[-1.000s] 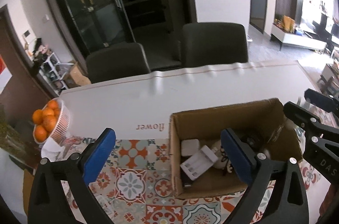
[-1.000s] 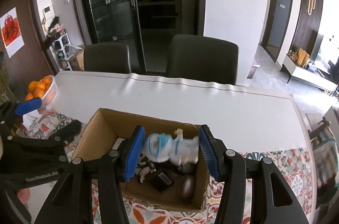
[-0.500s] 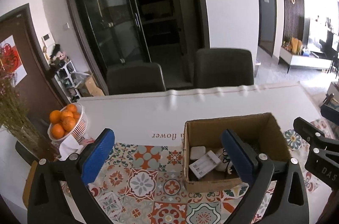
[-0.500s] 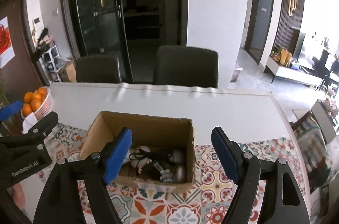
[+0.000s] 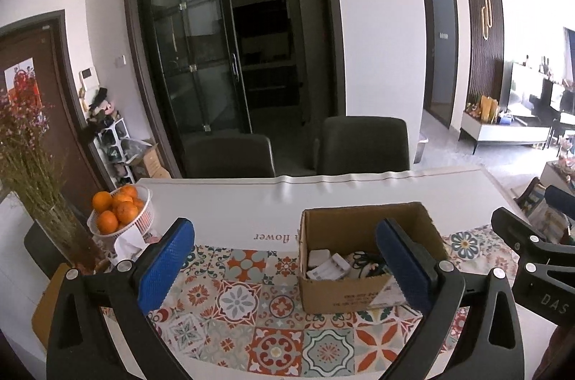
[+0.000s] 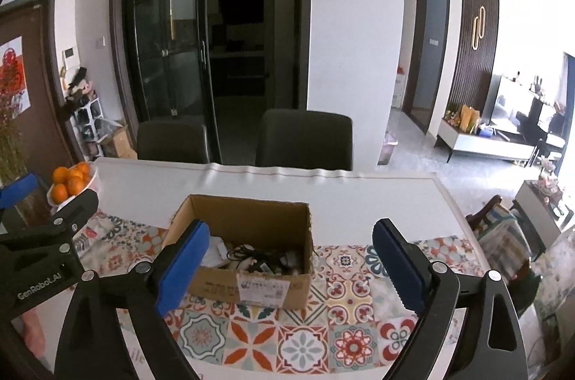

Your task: Organize rigid objects

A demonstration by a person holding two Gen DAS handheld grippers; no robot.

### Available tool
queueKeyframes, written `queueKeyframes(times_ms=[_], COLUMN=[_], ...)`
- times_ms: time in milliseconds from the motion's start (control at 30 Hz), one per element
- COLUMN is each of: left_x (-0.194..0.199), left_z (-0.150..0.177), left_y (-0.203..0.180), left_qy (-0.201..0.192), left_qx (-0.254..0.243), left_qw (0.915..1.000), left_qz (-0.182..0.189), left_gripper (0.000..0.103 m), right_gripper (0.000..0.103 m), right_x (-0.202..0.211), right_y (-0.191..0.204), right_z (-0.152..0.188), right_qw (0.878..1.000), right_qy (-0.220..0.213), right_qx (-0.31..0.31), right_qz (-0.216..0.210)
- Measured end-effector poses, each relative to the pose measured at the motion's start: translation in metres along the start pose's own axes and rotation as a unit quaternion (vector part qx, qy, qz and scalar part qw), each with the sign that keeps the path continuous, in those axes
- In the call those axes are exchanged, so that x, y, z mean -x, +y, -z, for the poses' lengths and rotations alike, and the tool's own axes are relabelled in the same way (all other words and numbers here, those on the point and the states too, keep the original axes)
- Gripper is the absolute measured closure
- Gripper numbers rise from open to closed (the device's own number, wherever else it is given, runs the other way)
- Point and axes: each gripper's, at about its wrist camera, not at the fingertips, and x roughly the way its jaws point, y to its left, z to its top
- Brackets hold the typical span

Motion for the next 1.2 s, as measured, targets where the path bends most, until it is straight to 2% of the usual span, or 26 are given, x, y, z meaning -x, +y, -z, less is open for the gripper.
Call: queueKeyframes(times_ms=[133, 433, 1200], left_x=[0.017, 0.046, 0.074], left_z=[0.008, 0.022, 0.022], left_y=[0.002, 0.005, 0.005], left_qy=[-0.007, -0.018, -0.039], left_qx=[0.006, 0.009, 0.008], left_qw=[0.9999, 0.9998, 0.9991], left_qz=[0.005, 0.004, 0.012], left_gripper=[0.000, 0.000, 0.000], right_gripper=[0.006, 0.006, 0.006], right_x=[0.019, 0.048, 0.073], right_y=[0.002, 0.005, 0.006], right_z=[0.007, 0.022, 0.028], right_qw=[1.000, 1.000, 0.999], right_qy=[-0.009, -0.024, -0.040], right_qx=[0.002, 0.007, -0.004], right_qz=[-0.005, -0.006, -0.016])
